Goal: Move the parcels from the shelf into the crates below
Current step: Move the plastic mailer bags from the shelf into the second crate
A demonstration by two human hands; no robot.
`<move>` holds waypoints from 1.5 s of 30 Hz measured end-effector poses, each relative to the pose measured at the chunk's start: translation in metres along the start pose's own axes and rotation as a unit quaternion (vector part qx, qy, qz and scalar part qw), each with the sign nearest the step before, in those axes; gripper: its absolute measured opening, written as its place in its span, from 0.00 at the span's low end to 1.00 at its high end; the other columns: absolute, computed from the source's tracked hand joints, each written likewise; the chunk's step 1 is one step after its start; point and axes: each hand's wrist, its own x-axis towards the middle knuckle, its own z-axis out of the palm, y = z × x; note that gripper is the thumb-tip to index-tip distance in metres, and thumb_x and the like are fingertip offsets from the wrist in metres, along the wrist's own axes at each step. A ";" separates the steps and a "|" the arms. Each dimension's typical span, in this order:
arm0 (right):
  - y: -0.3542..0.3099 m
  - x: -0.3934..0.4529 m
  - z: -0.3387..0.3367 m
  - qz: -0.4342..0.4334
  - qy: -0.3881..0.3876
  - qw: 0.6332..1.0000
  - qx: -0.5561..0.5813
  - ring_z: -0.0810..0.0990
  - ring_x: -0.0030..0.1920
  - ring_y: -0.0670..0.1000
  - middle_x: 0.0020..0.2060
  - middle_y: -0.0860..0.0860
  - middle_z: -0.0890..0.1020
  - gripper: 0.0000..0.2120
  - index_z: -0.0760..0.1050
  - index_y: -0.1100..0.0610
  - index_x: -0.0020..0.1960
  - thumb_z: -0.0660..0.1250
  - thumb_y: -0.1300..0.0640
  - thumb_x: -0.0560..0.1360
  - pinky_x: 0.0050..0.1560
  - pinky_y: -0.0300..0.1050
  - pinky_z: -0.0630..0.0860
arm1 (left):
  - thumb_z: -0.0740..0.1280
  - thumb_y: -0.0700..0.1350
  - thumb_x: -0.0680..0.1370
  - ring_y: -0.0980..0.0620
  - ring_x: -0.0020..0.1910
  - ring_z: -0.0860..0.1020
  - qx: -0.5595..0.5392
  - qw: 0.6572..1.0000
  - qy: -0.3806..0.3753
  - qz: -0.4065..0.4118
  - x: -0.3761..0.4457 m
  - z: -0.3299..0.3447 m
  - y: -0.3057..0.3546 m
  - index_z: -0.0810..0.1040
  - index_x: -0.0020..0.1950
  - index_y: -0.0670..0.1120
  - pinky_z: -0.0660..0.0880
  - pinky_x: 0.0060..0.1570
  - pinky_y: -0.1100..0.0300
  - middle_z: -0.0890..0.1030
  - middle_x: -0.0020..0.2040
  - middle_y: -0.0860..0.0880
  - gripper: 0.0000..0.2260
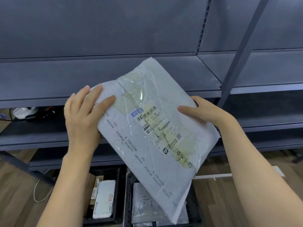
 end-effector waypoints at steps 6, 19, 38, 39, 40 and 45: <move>0.018 -0.016 0.004 -0.014 0.047 0.992 0.117 0.79 0.51 0.49 0.53 0.45 0.79 0.30 0.69 0.48 0.59 0.76 0.40 0.63 0.52 0.51 0.78 | 0.52 0.58 0.81 0.50 0.75 0.55 -0.126 0.932 -0.084 -0.330 0.001 0.005 0.024 0.60 0.75 0.47 0.55 0.73 0.47 0.58 0.76 0.49 0.26; 0.032 -0.019 0.004 -0.091 0.144 0.940 0.295 0.82 0.48 0.39 0.46 0.38 0.83 0.18 0.75 0.44 0.54 0.76 0.52 0.67 0.44 0.35 0.78 | 0.57 0.43 0.82 0.59 0.56 0.72 -0.256 0.842 -0.185 -0.439 -0.009 0.016 0.050 0.53 0.78 0.50 0.68 0.56 0.63 0.71 0.68 0.52 0.25; 0.023 -0.020 0.009 -0.095 0.145 0.981 0.081 0.57 0.73 0.46 0.74 0.44 0.52 0.59 0.40 0.48 0.78 0.78 0.45 0.63 0.69 0.46 0.58 | 0.76 0.52 0.68 0.66 0.55 0.60 -0.261 0.862 -0.270 -0.339 0.006 0.023 0.076 0.38 0.77 0.52 0.60 0.56 0.65 0.62 0.68 0.45 0.53; 0.022 -0.021 0.009 -0.092 0.139 0.983 0.071 0.54 0.74 0.46 0.75 0.44 0.49 0.61 0.36 0.49 0.78 0.78 0.45 0.63 0.71 0.47 0.56 | 0.76 0.52 0.68 0.63 0.57 0.61 -0.256 0.866 -0.267 -0.337 0.006 0.023 0.075 0.38 0.77 0.52 0.60 0.55 0.65 0.62 0.68 0.44 0.53; 0.021 -0.021 0.010 -0.092 0.137 0.984 0.064 0.53 0.75 0.46 0.76 0.45 0.48 0.62 0.34 0.50 0.77 0.78 0.45 0.63 0.71 0.47 0.55 | 0.76 0.52 0.68 0.60 0.58 0.62 -0.251 0.870 -0.263 -0.335 0.007 0.024 0.073 0.39 0.77 0.51 0.60 0.54 0.64 0.62 0.68 0.44 0.53; 0.018 -0.017 0.013 -0.091 0.161 0.982 0.050 0.56 0.74 0.48 0.75 0.47 0.52 0.60 0.38 0.50 0.78 0.78 0.44 0.62 0.72 0.49 0.57 | 0.75 0.52 0.67 0.56 0.58 0.63 -0.244 0.880 -0.251 -0.320 0.009 0.024 0.069 0.39 0.75 0.54 0.61 0.51 0.64 0.63 0.67 0.44 0.51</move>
